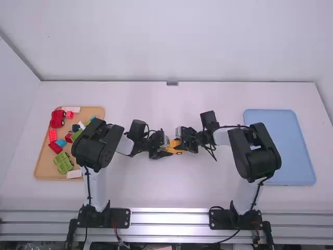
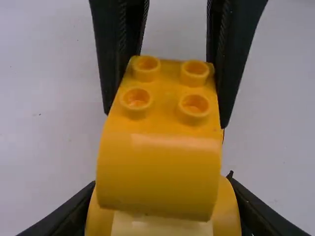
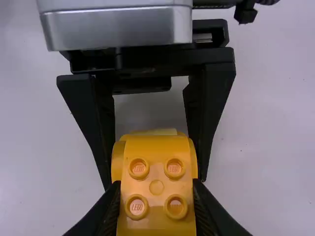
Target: Assemble lego blocks to make yellow taxi
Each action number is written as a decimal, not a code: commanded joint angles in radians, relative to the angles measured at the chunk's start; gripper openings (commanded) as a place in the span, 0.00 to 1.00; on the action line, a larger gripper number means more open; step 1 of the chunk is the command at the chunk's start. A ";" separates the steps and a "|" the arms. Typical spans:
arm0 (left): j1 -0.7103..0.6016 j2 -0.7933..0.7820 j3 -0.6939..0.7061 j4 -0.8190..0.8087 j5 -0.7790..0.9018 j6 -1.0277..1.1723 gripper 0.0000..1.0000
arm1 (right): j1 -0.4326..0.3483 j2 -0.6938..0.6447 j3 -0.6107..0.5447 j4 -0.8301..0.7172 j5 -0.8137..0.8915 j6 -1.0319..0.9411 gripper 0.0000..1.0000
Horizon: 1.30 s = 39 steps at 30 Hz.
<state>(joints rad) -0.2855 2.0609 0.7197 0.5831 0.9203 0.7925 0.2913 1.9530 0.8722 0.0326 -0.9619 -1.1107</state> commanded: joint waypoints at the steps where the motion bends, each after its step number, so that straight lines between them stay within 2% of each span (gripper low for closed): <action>1: -0.008 0.017 -0.005 0.000 0.040 -0.003 0.35 | 0.013 0.013 0.019 -0.006 0.000 -0.015 0.16; 16: -0.008 0.017 -0.005 0.000 0.036 -0.002 0.31 | 0.078 0.013 0.019 -0.019 0.179 0.014 0.15; 24: -0.008 0.017 -0.005 0.001 0.032 -0.003 0.31 | 0.111 0.013 0.018 -0.065 0.310 0.002 0.11; 31: -0.008 0.017 -0.005 0.000 0.032 -0.003 0.30 | 0.107 0.013 0.018 -0.072 0.317 0.003 0.11; 36: -0.008 0.017 -0.005 0.000 0.032 -0.003 0.29 | 0.098 0.013 0.019 -0.079 0.384 0.055 0.08; 39: -0.008 0.017 -0.005 -0.001 0.032 -0.003 0.29 | 0.079 0.013 0.019 -0.100 0.359 0.009 0.07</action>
<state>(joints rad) -0.2737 2.0605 0.7200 0.5915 0.9043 0.7849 0.3691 1.9179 0.9119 -0.0391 -0.7673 -1.0893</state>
